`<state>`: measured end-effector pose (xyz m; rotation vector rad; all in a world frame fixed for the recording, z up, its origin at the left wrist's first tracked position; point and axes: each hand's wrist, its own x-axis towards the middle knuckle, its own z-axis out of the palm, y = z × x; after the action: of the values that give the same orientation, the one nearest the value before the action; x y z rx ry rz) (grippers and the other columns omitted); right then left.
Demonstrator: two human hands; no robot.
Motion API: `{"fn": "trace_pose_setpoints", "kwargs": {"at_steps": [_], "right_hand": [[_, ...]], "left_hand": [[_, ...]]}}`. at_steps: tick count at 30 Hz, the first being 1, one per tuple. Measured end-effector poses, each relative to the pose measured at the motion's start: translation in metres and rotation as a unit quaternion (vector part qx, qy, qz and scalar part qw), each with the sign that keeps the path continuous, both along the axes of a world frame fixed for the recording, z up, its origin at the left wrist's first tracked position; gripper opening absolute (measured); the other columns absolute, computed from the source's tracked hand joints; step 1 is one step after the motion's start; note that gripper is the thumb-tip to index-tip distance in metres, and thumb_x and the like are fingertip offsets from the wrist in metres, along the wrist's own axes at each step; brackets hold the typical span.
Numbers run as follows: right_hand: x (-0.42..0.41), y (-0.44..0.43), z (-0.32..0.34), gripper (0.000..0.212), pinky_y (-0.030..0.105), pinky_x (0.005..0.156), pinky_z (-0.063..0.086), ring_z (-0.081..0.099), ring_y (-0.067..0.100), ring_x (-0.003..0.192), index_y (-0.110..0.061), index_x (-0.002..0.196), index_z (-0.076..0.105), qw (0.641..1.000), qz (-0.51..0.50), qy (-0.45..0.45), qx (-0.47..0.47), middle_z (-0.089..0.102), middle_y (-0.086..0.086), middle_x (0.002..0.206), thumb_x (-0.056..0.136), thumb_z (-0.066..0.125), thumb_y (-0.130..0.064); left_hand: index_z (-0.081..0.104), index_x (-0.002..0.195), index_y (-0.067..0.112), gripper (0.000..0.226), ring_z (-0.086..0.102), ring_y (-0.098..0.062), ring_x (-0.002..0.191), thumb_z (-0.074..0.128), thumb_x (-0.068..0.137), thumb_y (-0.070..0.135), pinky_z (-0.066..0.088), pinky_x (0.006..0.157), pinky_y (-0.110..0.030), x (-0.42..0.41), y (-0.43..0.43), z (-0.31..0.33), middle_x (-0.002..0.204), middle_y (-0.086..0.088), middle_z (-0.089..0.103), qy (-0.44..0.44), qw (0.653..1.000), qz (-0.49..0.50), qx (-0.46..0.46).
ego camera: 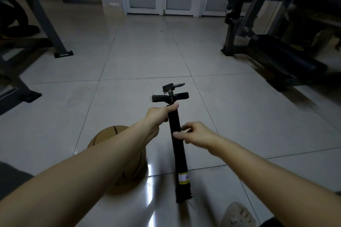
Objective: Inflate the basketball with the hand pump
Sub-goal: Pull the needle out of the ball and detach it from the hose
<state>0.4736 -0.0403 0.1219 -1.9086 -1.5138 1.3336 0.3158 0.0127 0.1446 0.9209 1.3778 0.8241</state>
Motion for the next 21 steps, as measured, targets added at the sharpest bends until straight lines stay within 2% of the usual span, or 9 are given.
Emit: {"fn": "trace_pose_setpoints", "kwargs": {"at_steps": [5, 9, 11, 12, 13, 15, 16, 19, 21], "right_hand": [[-0.032, 0.02, -0.03, 0.047, 0.037, 0.081, 0.056, 0.069, 0.023, 0.092, -0.012, 0.11, 0.064, 0.995, -0.044, -0.081, 0.047, 0.07, 0.007, 0.103, 0.079, 0.08, -0.044], [-0.053, 0.029, -0.058, 0.028, 0.045, 0.082, 0.06, 0.07, 0.022, 0.083, -0.015, 0.09, 0.061, 0.998, -0.037, -0.044, 0.01, 0.07, 0.005, 0.09, 0.079, 0.078, -0.034], [-0.056, 0.033, -0.08, 0.027, 0.044, 0.079, 0.06, 0.069, 0.021, 0.081, -0.015, 0.09, 0.06, 0.998, -0.045, -0.042, 0.001, 0.069, 0.005, 0.088, 0.078, 0.075, -0.034], [-0.055, 0.036, -0.092, 0.029, 0.044, 0.077, 0.06, 0.069, 0.022, 0.082, -0.015, 0.091, 0.06, 0.998, -0.053, -0.044, -0.01, 0.068, 0.005, 0.089, 0.076, 0.075, -0.035], [-0.053, 0.039, -0.104, 0.032, 0.042, 0.076, 0.06, 0.069, 0.022, 0.082, -0.016, 0.091, 0.06, 0.997, -0.057, -0.051, -0.025, 0.069, 0.005, 0.09, 0.074, 0.076, -0.038], [-0.044, 0.048, -0.131, 0.041, 0.037, 0.072, 0.058, 0.069, 0.025, 0.083, -0.014, 0.089, 0.061, 0.994, -0.05, -0.082, -0.054, 0.069, 0.005, 0.09, 0.068, 0.076, -0.045], [-0.039, 0.053, -0.146, 0.044, 0.034, 0.068, 0.055, 0.07, 0.027, 0.083, -0.013, 0.087, 0.06, 0.992, -0.045, -0.099, -0.069, 0.068, 0.005, 0.087, 0.065, 0.075, -0.048], [-0.036, 0.061, -0.179, 0.037, 0.026, 0.054, 0.042, 0.064, 0.023, 0.069, -0.013, 0.08, 0.057, 0.988, -0.033, -0.121, -0.094, 0.064, 0.005, 0.077, 0.071, 0.075, -0.045], [-0.039, 0.065, -0.198, 0.034, 0.025, 0.051, 0.039, 0.059, 0.018, 0.065, -0.011, 0.085, 0.057, 0.985, -0.032, -0.122, -0.115, 0.062, 0.004, 0.078, 0.078, 0.074, -0.039]], "left_hand": [[0.069, 0.11, 0.003, 0.045, 0.065, -0.013, 0.08, 0.08, 0.085, 0.039, 0.035, 0.06, -0.02, 0.001, 0.018, -0.012, 0.106, -0.007, 0.072, -0.002, 0.999, 0.026, -0.035], [0.071, 0.099, 0.012, 0.035, 0.065, -0.009, 0.085, 0.077, 0.087, 0.044, 0.044, 0.09, -0.031, -0.019, 0.023, -0.035, 0.099, -0.003, 0.073, 0.058, 0.996, -0.065, -0.015], [0.071, 0.115, 0.012, 0.04, 0.067, -0.013, 0.095, 0.076, 0.088, 0.041, 0.049, 0.091, -0.031, -0.033, 0.026, -0.05, 0.111, -0.006, 0.075, 0.163, 0.979, -0.121, 0.03], [0.067, 0.126, 0.015, 0.047, 0.066, -0.016, 0.104, 0.074, 0.088, 0.042, 0.051, 0.093, -0.032, -0.044, 0.027, -0.056, 0.116, -0.003, 0.074, 0.262, 0.952, -0.143, 0.075], [0.063, 0.134, 0.019, 0.051, 0.064, -0.018, 0.112, 0.071, 0.089, 0.043, 0.05, 0.097, -0.036, -0.057, 0.028, -0.06, 0.12, 0.001, 0.072, 0.383, 0.9, -0.16, 0.134], [0.055, 0.142, 0.026, 0.059, 0.052, -0.023, 0.127, 0.066, 0.089, 0.051, 0.041, 0.107, -0.042, -0.088, 0.026, -0.062, 0.134, 0.001, 0.064, 0.583, 0.753, -0.197, 0.231], [0.05, 0.146, 0.027, 0.072, 0.045, -0.027, 0.134, 0.066, 0.084, 0.06, 0.034, 0.111, -0.047, -0.105, 0.025, -0.062, 0.145, -0.002, 0.055, 0.635, 0.705, -0.224, 0.222], [0.021, 0.159, 0.024, 0.126, 0.023, -0.039, 0.147, 0.076, 0.059, 0.079, 0.023, 0.117, -0.057, -0.142, 0.015, -0.071, 0.164, -0.012, 0.019, 0.667, 0.671, -0.315, 0.077], [0.006, 0.161, 0.024, 0.141, 0.013, -0.04, 0.152, 0.081, 0.054, 0.077, 0.021, 0.119, -0.057, -0.148, 0.01, -0.089, 0.168, -0.011, 0.007, 0.658, 0.666, -0.348, 0.037]]}}
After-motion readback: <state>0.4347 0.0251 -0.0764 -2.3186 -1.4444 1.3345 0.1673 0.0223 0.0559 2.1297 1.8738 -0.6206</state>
